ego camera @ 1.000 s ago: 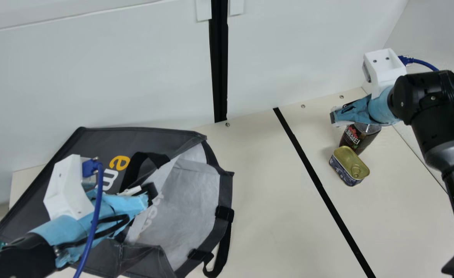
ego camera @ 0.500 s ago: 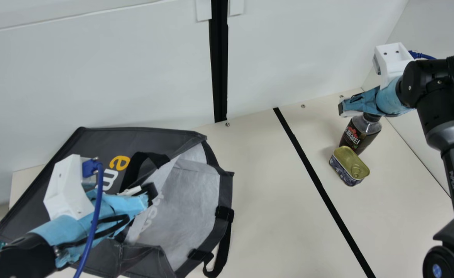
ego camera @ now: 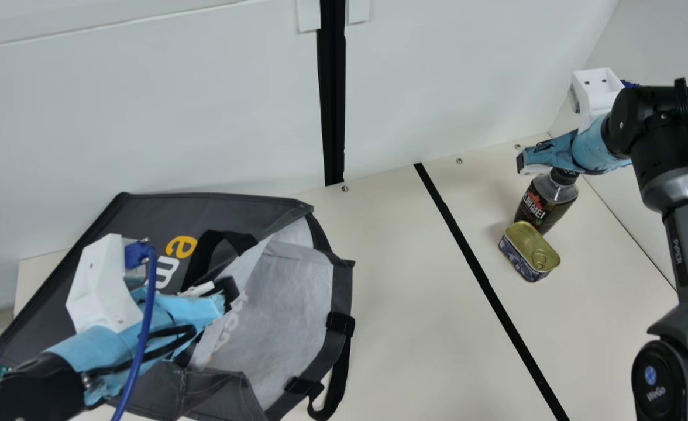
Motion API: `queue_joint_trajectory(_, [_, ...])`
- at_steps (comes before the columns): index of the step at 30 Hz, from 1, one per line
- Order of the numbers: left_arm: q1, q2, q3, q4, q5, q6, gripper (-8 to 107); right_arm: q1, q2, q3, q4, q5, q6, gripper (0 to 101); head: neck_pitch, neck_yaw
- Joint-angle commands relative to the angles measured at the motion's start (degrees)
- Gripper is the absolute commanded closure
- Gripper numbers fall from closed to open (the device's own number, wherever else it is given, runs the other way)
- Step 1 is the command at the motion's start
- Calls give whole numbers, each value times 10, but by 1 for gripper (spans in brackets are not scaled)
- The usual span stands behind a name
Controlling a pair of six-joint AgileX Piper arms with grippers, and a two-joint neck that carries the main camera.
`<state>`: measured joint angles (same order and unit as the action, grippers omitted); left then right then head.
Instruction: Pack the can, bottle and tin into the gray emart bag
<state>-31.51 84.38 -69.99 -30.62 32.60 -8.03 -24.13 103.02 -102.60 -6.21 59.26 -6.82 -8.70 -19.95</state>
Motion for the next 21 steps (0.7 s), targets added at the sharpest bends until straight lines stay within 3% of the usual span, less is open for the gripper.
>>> queue_joint_trajectory(1, [0,0,0,0,0,0,89,-2,4,-2,2,0,-1,10,-13,0])
queue_joint_trajectory(21, [0,0,0,0,0,0,89,-20,49,-21,26,4,-6,10,-13,0])
